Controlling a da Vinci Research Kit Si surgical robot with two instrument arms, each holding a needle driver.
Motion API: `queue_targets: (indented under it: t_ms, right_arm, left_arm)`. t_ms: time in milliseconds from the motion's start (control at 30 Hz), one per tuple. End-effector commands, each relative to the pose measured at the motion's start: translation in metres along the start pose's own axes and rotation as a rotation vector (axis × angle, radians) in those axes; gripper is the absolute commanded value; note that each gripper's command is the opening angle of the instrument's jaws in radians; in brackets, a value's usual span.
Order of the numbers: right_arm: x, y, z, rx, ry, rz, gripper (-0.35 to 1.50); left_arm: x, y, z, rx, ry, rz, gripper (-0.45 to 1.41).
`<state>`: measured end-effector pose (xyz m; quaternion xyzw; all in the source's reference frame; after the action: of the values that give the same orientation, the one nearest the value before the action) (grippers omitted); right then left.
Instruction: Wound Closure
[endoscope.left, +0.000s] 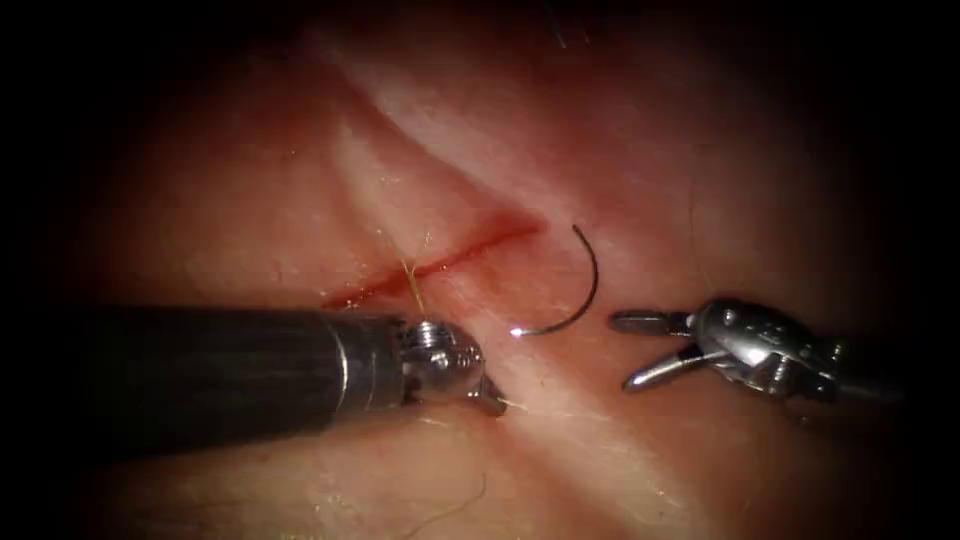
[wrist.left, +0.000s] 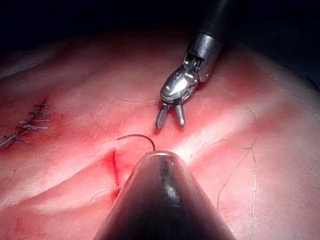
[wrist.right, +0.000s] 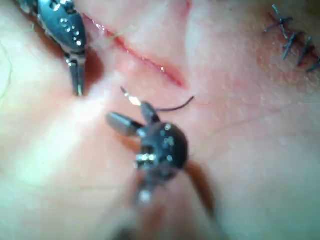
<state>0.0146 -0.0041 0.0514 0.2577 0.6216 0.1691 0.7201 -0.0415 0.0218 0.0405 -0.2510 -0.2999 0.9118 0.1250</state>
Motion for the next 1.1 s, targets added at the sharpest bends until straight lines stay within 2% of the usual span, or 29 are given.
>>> queue_targets:
  t_ms: [33, 67, 167, 200, 267, 433, 533, 667, 1100]
  right_arm:
    - [-0.0001, 0.0004, 0.0012, 0.001, 0.002, -0.002, 1.31]
    - [0.0001, 0.0005, 0.0016, -0.003, 0.002, 0.000, 1.31]
    - [0.0008, 0.0013, 0.0029, -0.045, 0.000, -0.034, 1.30]
    - [0.0014, 0.0019, 0.0040, -0.076, 0.031, -0.054, 1.30]
    - [0.0019, 0.0022, 0.0048, -0.099, 0.071, -0.063, 1.31]
    - [0.0028, 0.0026, 0.0056, -0.119, 0.121, -0.064, 1.31]
    - [0.0033, 0.0028, 0.0061, -0.141, 0.146, -0.057, 1.31]
    - [0.0037, 0.0033, 0.0076, -0.161, 0.158, -0.053, 1.31]
    - [0.0053, 0.0049, 0.0132, -0.209, 0.185, -0.027, 1.31]
  left_arm:
    - [0.0005, -0.0005, 0.0003, -0.002, 0.037, 0.000, -0.45]
    - [0.0010, -0.0010, -0.0009, -0.004, 0.110, -0.001, -0.45]
    - [0.0016, -0.0019, -0.0031, -0.003, 0.212, -0.004, -0.45]
    - [0.0019, -0.0027, -0.0049, 0.000, 0.269, -0.010, -0.45]
    - [0.0021, -0.0033, -0.0066, 0.005, 0.322, -0.019, -0.45]
    - [0.0017, -0.0049, -0.0124, 0.010, 0.508, -0.043, -0.45]
    - [0.0010, -0.0058, -0.0151, 0.034, 0.548, -0.046, -0.45]
    - [0.0002, -0.0069, -0.0172, 0.077, 0.602, -0.034, -0.45]
    - [-0.0015, -0.0084, -0.0161, 0.091, 0.598, -0.031, -0.45]
